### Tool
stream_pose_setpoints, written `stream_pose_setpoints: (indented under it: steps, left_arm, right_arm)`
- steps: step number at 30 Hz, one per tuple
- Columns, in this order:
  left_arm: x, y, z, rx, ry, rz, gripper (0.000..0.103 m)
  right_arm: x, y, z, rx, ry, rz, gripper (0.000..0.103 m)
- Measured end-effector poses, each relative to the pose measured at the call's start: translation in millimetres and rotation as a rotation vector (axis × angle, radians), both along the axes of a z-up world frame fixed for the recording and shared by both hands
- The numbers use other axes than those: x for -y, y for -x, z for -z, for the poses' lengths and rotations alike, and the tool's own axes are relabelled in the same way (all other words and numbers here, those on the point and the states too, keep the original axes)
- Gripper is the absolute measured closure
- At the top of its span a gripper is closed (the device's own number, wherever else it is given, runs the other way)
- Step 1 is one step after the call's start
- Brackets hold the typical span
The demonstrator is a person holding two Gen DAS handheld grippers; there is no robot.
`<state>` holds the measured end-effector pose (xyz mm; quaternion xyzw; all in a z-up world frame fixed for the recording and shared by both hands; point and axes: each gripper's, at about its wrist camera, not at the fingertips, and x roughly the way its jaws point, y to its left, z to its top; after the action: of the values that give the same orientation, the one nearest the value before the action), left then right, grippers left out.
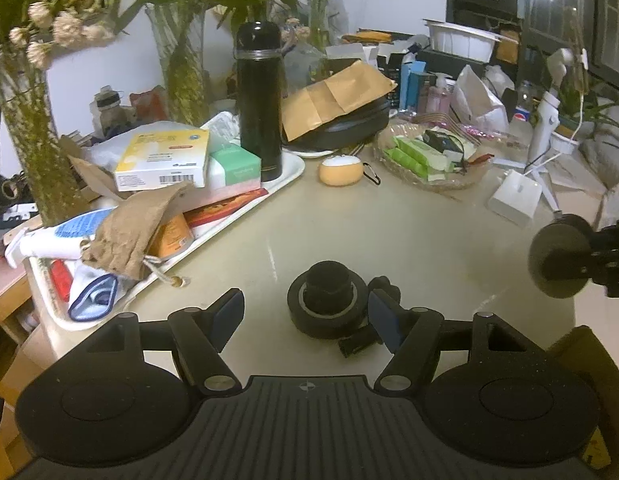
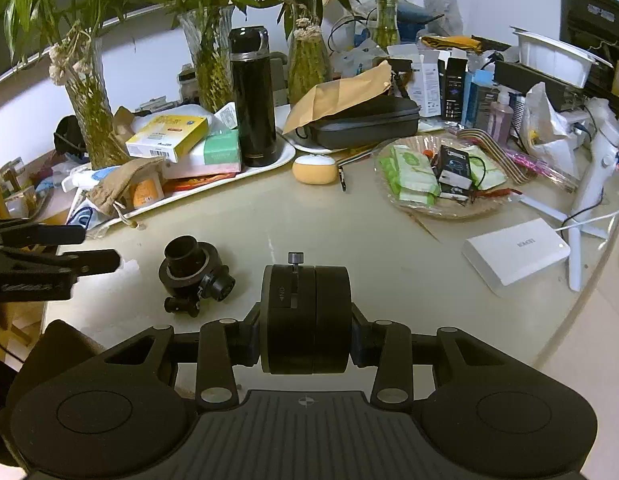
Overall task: Organize rigid objects
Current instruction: 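Grasp the black tape roll with the left tool while the right tool holds the lens cylinder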
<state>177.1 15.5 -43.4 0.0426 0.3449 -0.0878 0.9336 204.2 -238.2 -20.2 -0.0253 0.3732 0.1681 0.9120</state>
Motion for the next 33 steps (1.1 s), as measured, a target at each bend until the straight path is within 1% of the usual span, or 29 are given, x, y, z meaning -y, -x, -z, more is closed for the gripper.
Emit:
stream_pose_setpoints:
  steps: [2, 3, 6, 10, 14, 18, 20, 21, 24, 26, 27, 28, 32, 33]
  left_arm:
    - [2, -5, 2, -0.005, -0.009, 0.012, 0.031]
    - [4, -7, 3, -0.005, -0.013, 0.016, 0.028]
    - [8, -15, 7, -0.005, -0.027, 0.037, 0.025]
    - [14, -26, 12, -0.005, -0.061, 0.058, 0.025]
    - [19, -37, 17, -0.004, -0.077, 0.083, 0.025]
    - [24, -49, 23, -0.034, -0.092, 0.109, 0.026]
    - [25, -55, 26, -0.062, -0.091, 0.117, 0.030]
    - [24, -57, 27, -0.075, -0.089, 0.118, 0.037]
    - [20, -64, 28, -0.108, -0.077, 0.098, 0.039]
    - [18, -68, 29, -0.134, -0.066, 0.102, 0.043]
    - [19, -71, 29, -0.146, -0.068, 0.106, 0.044]
    - [19, -73, 30, -0.162, -0.076, 0.110, 0.049]
    - [20, -79, 33, -0.197, -0.080, 0.111, 0.051]
    - [20, -80, 33, -0.204, -0.075, 0.113, 0.055]
  right_arm:
    - [3, 2, -2, 0.004, -0.008, 0.003, 0.060]
    - [4, 2, -3, 0.010, -0.015, 0.008, 0.060]
    - [9, 3, -7, 0.031, -0.038, 0.027, 0.060]
    - [16, 1, -9, 0.031, -0.062, 0.046, 0.060]
    - [18, 0, -8, 0.024, -0.071, 0.047, 0.060]
    - [19, 0, -8, 0.024, -0.083, 0.048, 0.060]
    - [20, -1, -8, 0.024, -0.091, 0.051, 0.060]
    - [21, -2, -8, 0.023, -0.094, 0.053, 0.060]
    - [23, -2, -7, 0.015, -0.103, 0.056, 0.060]
    - [23, -2, -7, 0.014, -0.106, 0.053, 0.060]
    - [23, -2, -7, 0.014, -0.107, 0.053, 0.060]
    - [23, -2, -7, 0.013, -0.108, 0.052, 0.060]
    - [23, -1, -7, 0.018, -0.111, 0.050, 0.060]
    - [23, -2, -7, 0.018, -0.112, 0.050, 0.060]
